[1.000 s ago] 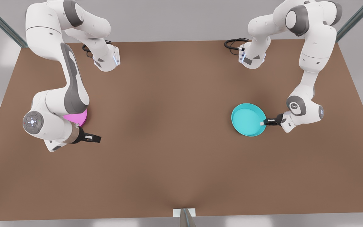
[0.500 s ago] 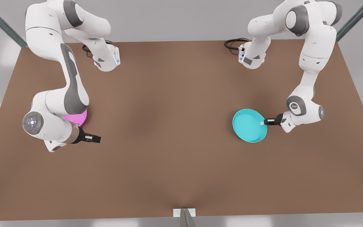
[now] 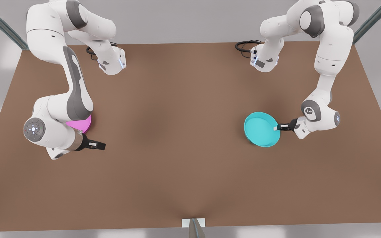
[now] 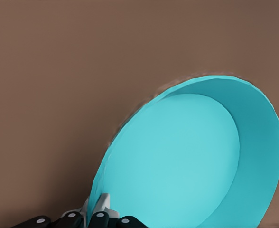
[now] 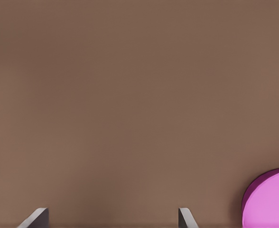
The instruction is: Flip the blue plate over with the left arm, and stack the pink plate on top of the blue plate with the right arm
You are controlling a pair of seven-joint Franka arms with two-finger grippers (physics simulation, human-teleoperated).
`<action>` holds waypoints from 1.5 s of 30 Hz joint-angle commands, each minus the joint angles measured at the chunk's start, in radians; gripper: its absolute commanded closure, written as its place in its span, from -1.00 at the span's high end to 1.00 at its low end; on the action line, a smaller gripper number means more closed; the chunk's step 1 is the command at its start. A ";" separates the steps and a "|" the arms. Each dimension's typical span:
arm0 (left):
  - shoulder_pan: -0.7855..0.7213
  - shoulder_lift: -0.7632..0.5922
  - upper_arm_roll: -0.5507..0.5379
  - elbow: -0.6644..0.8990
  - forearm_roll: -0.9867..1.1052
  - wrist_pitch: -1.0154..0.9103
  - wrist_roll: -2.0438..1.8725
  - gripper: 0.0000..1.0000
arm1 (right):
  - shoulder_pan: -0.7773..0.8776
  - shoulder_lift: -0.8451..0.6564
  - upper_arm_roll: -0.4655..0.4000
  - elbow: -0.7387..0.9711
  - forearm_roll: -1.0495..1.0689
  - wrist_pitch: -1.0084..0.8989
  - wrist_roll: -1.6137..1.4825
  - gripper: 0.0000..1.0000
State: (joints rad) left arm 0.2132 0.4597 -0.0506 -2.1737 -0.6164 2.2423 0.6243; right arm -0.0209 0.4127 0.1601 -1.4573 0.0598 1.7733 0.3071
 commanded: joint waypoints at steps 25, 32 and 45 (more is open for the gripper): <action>0.005 -0.004 0.003 0.130 -0.003 -0.084 -0.001 -0.57 | 0.039 -0.002 0.002 0.002 0.008 -0.002 0.015 1.00; -0.038 0.001 0.001 0.181 0.099 -0.082 -0.063 -0.57 | 0.082 -0.003 0.010 0.000 0.009 -0.020 0.087 1.00; -0.083 0.001 -0.224 0.446 0.639 -0.394 -0.524 -0.57 | 0.079 -0.003 0.024 0.003 0.009 -0.026 0.101 1.00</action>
State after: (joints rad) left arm 0.1283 0.4599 -0.2945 -1.7212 -0.0297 1.8364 0.0686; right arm 0.0581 0.4097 0.1840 -1.4542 0.0690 1.7472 0.4080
